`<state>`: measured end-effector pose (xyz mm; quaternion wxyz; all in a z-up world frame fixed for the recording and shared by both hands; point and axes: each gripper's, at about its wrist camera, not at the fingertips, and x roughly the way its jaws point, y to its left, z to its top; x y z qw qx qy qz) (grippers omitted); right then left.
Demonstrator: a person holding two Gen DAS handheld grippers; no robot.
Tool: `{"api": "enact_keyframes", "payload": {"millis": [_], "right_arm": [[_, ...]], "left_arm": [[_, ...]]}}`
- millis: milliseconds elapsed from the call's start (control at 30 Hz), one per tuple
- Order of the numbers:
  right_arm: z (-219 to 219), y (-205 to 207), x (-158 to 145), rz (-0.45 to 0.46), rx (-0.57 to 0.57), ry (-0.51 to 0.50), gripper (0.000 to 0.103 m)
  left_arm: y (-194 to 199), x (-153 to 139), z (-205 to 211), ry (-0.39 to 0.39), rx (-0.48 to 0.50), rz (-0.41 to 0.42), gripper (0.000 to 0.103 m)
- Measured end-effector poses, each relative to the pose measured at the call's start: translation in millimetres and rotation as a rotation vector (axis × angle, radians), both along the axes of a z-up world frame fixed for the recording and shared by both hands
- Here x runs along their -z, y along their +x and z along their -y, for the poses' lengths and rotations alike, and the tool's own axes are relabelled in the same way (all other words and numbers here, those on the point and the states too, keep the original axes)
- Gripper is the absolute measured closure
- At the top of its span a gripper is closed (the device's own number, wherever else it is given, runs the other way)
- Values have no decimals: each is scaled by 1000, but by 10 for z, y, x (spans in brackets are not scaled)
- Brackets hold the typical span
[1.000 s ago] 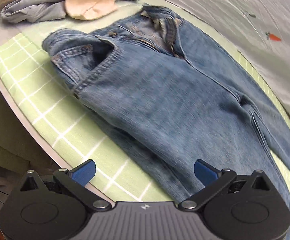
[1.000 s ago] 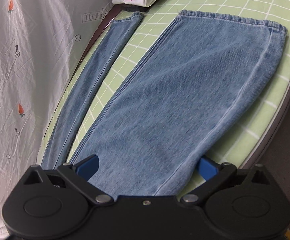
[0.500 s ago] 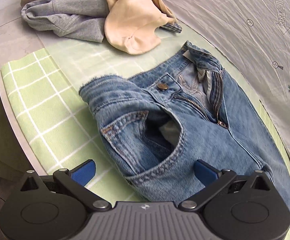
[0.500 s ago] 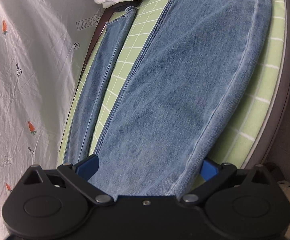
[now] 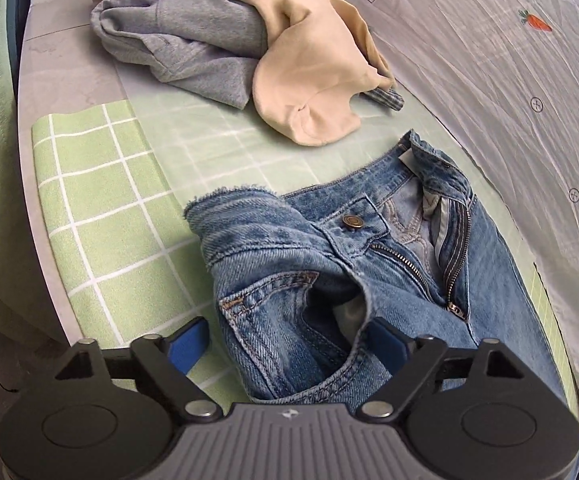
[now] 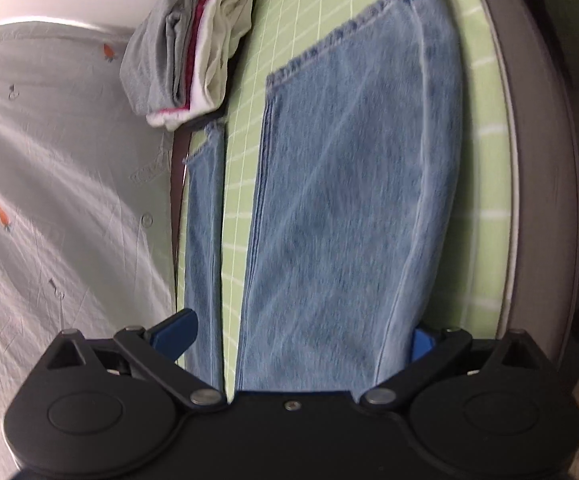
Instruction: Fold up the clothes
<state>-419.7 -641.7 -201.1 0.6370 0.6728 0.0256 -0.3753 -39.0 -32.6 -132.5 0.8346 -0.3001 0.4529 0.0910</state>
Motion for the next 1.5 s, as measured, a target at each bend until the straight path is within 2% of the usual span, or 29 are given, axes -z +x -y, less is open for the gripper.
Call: {"api": "enact_keyframes", "payload": {"millis": [33,67,100,133,167,233,267,300,333,400,500,633,733,800,867,967,1100,1233,1300,1333,1400,1467,1500], "right_arm": [[65,-38,-13,-13,29,-3,1],[126,-66,-25,-26,52,-1,2],[199,-83,-44,-52,72,3,6],[268,-90,-71,-88,84,8,17],[319,-81,-118,-125,83,-1,39],[415,-43,-244,-203,68,-41,61],[451,-14,-302,-229,62,-59,85],[476,26,-356,-244,56,-77,97],[509,69,-406,-240,47,-98,99],[587,179,-520,-209,24,-152,99],[696,423,-792,-191,-16,-245,99],[792,645,-1214,-103,-16,-349,99],[886,791,-1436,-71,-14,-413,100],[970,934,-1486,-121,-36,-450,100],[1046,1098,-1451,-192,-60,-453,100],[1102,1296,-1417,-223,-54,-439,100],[1307,1711,-1551,-317,-96,-459,100],[1760,2474,-1575,-392,-226,-510,100],[2068,3016,-1446,-427,-319,-512,100],[2226,3292,-1345,-443,-356,-507,99],[2462,3788,-1110,-497,-416,-499,94],[2514,4065,-985,-560,-453,-499,76],[2449,4020,-977,-551,-437,-507,72]], "left_arm": [[5,-1,0,-2,-14,-5,42],[7,-5,4,5,-33,-14,47],[9,-10,6,12,-51,-23,60],[8,-18,2,20,-67,-37,75],[8,-26,-2,29,-83,-50,82],[9,-62,-19,22,-110,-70,90],[8,-105,-21,10,-121,-66,91],[7,-170,-11,3,-124,-46,93],[6,-235,-1,-4,-127,-26,93],[35,-390,51,2,-119,12,94],[117,-697,171,53,-92,67,94],[243,-1224,320,86,-79,190,94],[387,-1450,457,126,-58,254,94],[547,-1421,551,166,-41,252,94],[640,-1365,605,167,-61,227,94],[779,-1280,688,168,-90,190,94],[994,-1259,805,172,-120,161,94],[1453,-1315,1004,182,-101,209,94],[1895,-1152,1186,212,-77,210,93],[2125,-1018,1265,212,-75,185,89],[2583,-740,1419,213,-33,102,85],[2787,-633,1561,209,-3,36,81],[2772,-634,1633,205,20,41,69]]}}
